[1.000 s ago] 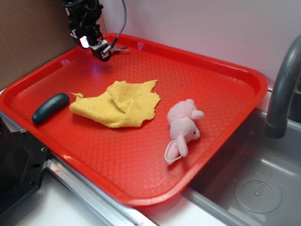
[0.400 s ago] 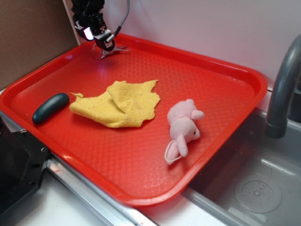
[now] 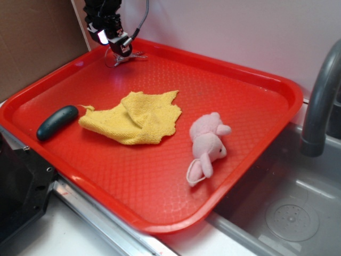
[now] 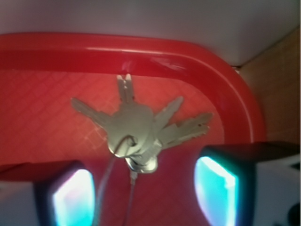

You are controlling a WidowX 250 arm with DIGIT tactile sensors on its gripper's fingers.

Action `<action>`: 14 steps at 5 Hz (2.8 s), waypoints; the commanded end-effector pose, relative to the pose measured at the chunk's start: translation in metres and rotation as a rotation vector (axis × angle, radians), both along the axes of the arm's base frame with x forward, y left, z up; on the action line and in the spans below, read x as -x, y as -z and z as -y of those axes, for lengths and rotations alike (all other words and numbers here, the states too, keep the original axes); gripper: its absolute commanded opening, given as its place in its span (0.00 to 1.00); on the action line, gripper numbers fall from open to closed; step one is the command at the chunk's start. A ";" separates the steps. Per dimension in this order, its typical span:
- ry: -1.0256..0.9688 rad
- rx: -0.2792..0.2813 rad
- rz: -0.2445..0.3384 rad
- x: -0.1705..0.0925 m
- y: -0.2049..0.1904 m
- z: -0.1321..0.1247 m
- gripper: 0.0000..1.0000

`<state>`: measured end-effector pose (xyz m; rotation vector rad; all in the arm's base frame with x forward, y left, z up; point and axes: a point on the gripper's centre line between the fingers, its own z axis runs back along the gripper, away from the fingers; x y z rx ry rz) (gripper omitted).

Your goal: Grab the silver keys.

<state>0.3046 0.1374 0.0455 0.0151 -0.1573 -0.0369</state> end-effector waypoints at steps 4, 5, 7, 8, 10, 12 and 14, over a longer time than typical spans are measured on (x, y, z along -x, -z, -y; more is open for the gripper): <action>0.013 -0.036 0.021 -0.013 0.002 0.011 0.00; 0.018 -0.043 0.009 -0.012 0.007 0.015 0.00; 0.008 -0.021 0.014 0.001 -0.027 0.028 0.00; 0.021 -0.052 0.081 0.018 -0.076 0.075 0.00; 0.014 -0.094 0.172 0.038 -0.174 0.132 0.00; -0.018 0.016 0.098 0.051 -0.275 0.139 0.00; -0.049 0.049 0.056 0.054 -0.274 0.140 0.00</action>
